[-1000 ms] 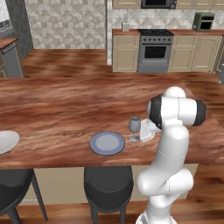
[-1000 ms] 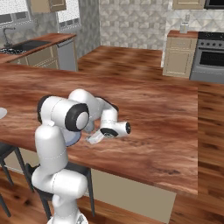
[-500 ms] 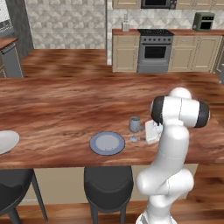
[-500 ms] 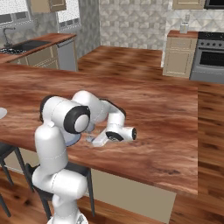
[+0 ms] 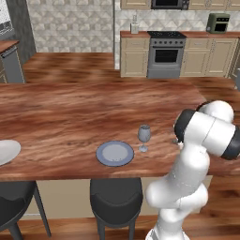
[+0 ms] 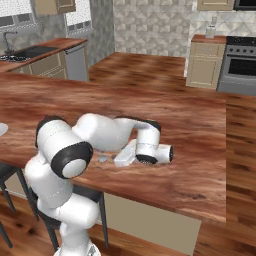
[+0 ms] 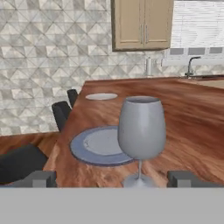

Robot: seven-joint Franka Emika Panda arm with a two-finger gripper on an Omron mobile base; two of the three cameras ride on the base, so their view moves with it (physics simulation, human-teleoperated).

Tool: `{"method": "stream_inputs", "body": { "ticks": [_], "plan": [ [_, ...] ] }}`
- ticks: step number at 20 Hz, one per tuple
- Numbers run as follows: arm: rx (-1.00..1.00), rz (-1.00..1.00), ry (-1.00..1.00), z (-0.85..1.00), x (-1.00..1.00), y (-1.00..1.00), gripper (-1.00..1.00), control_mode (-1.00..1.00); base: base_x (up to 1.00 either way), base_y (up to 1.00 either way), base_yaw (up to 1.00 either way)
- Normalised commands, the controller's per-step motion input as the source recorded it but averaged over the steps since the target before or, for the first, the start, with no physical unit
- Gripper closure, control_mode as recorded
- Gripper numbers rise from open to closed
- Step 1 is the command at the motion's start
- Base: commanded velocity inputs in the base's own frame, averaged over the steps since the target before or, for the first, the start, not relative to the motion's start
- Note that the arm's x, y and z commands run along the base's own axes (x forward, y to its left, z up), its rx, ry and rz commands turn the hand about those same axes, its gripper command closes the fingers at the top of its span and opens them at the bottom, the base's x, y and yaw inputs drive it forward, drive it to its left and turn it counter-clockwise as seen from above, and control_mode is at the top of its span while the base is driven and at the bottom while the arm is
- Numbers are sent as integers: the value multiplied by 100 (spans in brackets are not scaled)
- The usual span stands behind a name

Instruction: Retrieve the wine glasses from the counter and place one next to each plate.

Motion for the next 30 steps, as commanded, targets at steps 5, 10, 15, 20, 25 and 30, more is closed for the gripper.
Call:
{"method": "stream_inputs", "body": {
  "ticks": [5,10,15,20,25,30],
  "plan": [
    [0,-13,0,100,-100,-16,-100,-100,0,0,0],
    [0,-10,-5,100,-87,29,-100,-100,0,0,0],
    [0,-11,3,100,-66,40,-100,-100,0,0,0],
    [-7,-19,6,74,-60,55,-100,-100,0,0,0],
    [-4,-17,-4,4,-40,51,-100,-100,0,0,0],
    [0,-15,-5,7,-89,44,-100,-100,0,0,0]
  ]
}}
